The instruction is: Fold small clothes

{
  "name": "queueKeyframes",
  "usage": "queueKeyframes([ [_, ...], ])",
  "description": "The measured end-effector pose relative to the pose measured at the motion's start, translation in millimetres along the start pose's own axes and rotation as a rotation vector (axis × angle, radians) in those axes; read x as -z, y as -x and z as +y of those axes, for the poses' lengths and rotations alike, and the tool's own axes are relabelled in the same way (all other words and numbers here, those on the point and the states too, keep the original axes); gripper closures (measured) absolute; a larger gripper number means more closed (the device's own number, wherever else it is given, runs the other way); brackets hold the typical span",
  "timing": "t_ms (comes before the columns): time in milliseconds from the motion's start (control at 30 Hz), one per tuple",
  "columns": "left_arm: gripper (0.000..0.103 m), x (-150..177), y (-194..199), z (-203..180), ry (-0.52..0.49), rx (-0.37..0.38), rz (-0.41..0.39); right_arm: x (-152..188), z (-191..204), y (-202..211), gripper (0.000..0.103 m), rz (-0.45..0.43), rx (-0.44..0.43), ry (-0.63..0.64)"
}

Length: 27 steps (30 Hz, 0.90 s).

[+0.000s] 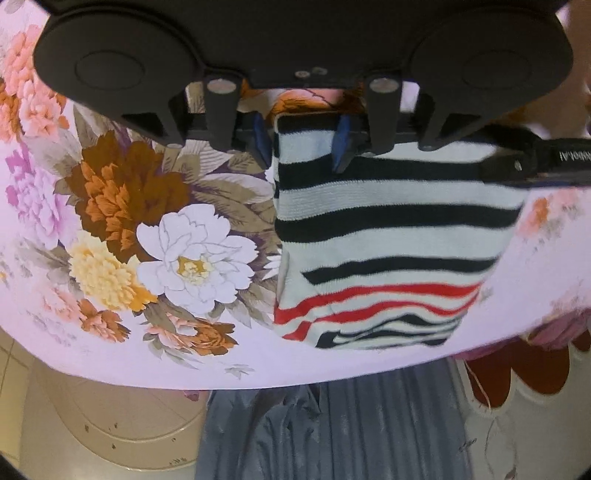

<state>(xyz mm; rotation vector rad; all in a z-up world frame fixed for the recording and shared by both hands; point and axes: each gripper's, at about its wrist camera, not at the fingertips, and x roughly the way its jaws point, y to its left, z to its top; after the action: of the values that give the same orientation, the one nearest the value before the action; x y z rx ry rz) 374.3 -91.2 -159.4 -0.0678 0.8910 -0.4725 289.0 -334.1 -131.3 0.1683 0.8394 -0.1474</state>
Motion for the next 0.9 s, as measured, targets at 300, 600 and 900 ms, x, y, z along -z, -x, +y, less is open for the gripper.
queueKeyframes([
  [300,0.010,-34.7,-11.1,-0.8,0.049,0.006,-0.013,-40.9,-13.0,-13.3,0.036,-0.009,-0.074,-0.020],
  [600,0.009,-55.3,-48.1,-0.6,0.055,0.040,0.026,-68.9,-47.2,-69.8,0.032,0.071,-0.225,-0.136],
  [900,0.005,-60.2,-71.0,-0.2,0.082,0.107,0.058,-70.7,-56.2,-97.7,0.034,0.112,-0.376,-0.176],
])
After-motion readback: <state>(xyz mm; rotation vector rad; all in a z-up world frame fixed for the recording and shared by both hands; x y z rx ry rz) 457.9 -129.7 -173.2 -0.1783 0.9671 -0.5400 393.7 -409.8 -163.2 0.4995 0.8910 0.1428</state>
